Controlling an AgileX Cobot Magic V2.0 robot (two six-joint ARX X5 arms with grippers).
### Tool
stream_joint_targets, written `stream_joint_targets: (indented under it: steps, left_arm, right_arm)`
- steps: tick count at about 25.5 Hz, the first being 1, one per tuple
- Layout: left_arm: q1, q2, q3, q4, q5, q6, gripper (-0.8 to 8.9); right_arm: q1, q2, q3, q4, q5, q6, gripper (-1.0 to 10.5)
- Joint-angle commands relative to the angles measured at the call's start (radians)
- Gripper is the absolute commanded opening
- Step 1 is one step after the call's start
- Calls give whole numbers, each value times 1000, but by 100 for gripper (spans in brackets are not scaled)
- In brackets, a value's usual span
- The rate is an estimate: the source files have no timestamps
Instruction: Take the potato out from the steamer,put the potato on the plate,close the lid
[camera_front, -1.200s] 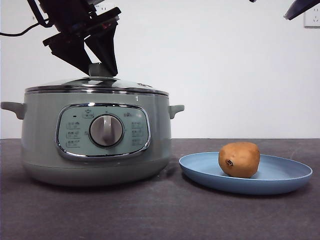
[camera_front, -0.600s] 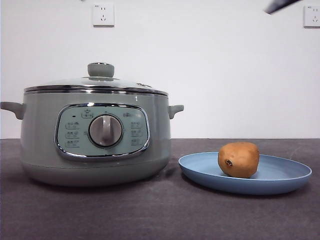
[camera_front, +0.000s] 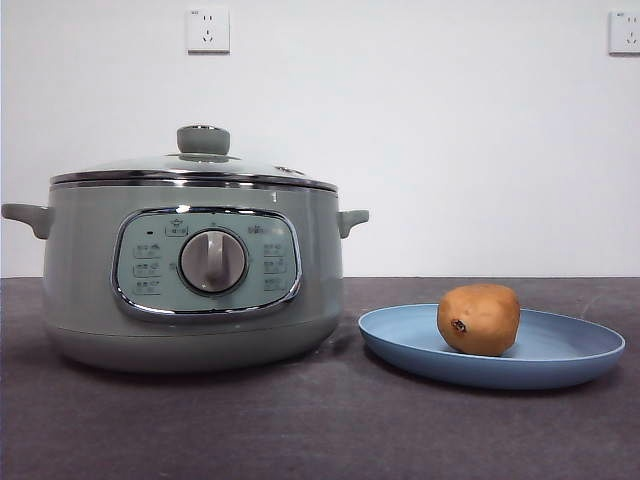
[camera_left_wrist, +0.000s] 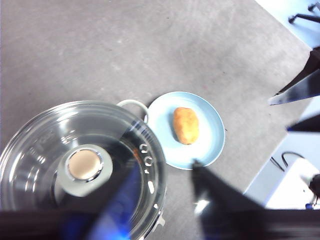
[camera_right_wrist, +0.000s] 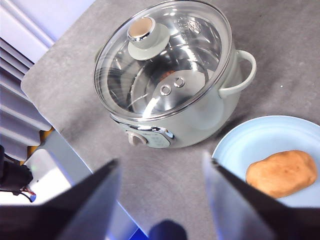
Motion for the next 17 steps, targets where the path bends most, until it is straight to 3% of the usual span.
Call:
stream_joint_targets:
  steps: [1, 17]
  left_arm:
    - [-19, 4, -3, -55, 6, 26, -7]
    - [-3, 4, -3, -20, 8, -3, -3]
  right_arm:
    - [1, -2, -1, 0, 3, -21, -8]
    - [-1, -3, -1, -17, 2, -18, -1]
